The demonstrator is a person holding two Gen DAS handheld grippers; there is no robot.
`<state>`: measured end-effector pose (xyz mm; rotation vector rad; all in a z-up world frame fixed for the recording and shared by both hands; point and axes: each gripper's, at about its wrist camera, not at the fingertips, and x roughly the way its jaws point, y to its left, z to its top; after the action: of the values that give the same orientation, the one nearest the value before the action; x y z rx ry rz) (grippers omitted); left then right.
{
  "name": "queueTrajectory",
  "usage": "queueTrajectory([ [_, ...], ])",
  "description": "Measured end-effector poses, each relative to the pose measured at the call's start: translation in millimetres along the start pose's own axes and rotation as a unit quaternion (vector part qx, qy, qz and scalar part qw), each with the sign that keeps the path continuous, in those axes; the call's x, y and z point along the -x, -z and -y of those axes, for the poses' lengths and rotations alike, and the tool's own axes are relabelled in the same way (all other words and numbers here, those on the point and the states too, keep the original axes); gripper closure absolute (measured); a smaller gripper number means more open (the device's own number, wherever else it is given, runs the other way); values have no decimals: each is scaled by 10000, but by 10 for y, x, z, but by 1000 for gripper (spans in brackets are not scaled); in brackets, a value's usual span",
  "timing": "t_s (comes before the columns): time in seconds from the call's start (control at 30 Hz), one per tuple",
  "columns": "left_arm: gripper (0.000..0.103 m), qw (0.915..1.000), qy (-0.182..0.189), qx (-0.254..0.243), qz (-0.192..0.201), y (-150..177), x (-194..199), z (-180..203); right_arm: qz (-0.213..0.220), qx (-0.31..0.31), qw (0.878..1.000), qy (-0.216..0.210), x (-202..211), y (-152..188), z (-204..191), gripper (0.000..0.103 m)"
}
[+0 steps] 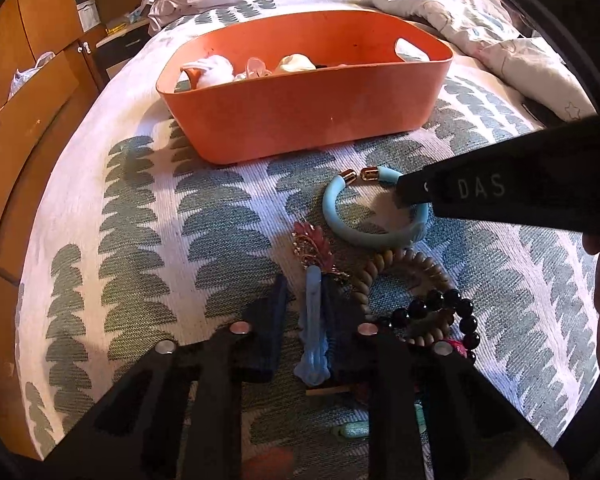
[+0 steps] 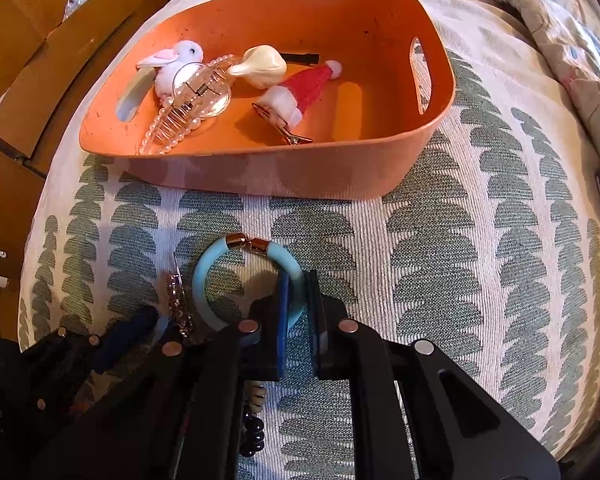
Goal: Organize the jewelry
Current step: 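Lift the blue hair clip with left tool while right tool carries the blue bangle to the basket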
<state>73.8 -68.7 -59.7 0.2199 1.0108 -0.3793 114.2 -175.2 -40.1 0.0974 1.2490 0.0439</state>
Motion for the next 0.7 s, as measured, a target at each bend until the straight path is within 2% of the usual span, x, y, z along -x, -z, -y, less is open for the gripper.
queueTrajectory([
  [0.43, 93, 9999, 104, 111, -70, -39, 20, -40, 107, -196, 9993, -315, 61, -82, 49, 94],
  [0.7, 93, 9999, 127, 87, 9, -24, 89, -50, 283, -257, 9988, -315, 167, -104, 89, 95],
])
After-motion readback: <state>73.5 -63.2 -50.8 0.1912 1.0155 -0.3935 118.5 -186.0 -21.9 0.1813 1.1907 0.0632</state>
